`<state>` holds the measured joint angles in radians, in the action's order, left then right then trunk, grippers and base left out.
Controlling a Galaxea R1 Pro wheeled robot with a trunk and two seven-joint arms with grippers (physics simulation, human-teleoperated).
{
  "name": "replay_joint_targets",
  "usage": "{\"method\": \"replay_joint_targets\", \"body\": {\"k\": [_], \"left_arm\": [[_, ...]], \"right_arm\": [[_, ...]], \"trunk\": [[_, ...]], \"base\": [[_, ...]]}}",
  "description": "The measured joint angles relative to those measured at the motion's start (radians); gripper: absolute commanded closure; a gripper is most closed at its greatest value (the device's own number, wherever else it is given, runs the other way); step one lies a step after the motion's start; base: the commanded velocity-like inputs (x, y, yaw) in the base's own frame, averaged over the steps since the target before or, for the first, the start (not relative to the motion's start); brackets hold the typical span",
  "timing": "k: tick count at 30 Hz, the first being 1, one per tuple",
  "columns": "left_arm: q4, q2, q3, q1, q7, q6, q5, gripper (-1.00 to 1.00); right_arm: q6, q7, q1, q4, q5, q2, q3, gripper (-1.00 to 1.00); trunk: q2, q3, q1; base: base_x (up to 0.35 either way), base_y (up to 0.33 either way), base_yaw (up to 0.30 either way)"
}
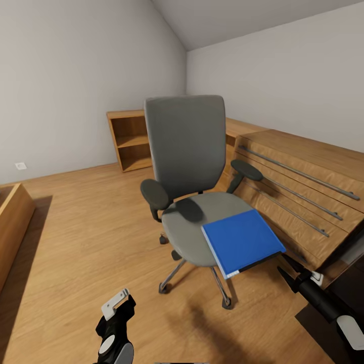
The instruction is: In the bedroom, organize the workspace by keeping the computer under the desk, ensuring the monitor is on the desk, placing the keyboard on the desk next to the monitor, placing the mouse on the desk next to the keyboard, moving the folder from the swivel chair onto the desk next to the mouse, stacking the notebook on top of the folder with the pen on top of the notebook, and positioning the swivel chair next to the desk.
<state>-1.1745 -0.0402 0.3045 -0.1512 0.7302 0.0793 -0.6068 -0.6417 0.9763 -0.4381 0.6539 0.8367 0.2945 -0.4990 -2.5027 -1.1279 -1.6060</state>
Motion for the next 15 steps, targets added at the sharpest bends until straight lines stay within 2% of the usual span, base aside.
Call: {"method": "replay_joint_targets", "body": {"k": [6,11,15], "left_arm": [[0.000,0.000,0.001,0.000,-0.003,0.000,0.002,-1.00],[0.000,0.000,0.000,0.000,-0.002,0.000,0.001,-1.00],[0.000,0.000,0.001,0.000,-0.003,0.000,0.001,-1.00]], "right_arm": [[0.001,0.000,0.000,-0.001,0.000,0.000,0.000,-1.00],[0.011,0.000,0.000,-0.001,0.000,0.000,0.000,-1.00],[0.018,0.000,0.000,-0.002,0.000,0.000,0.000,-1.00]], "trunk": [[0.000,0.000,0.000],[0.000,0.000,0.000],[0.000,0.000,0.000]], "base": [[0.180,0.017,0.000],[0.040,0.008,0.000],[0.127,0.122,0.000]]}}
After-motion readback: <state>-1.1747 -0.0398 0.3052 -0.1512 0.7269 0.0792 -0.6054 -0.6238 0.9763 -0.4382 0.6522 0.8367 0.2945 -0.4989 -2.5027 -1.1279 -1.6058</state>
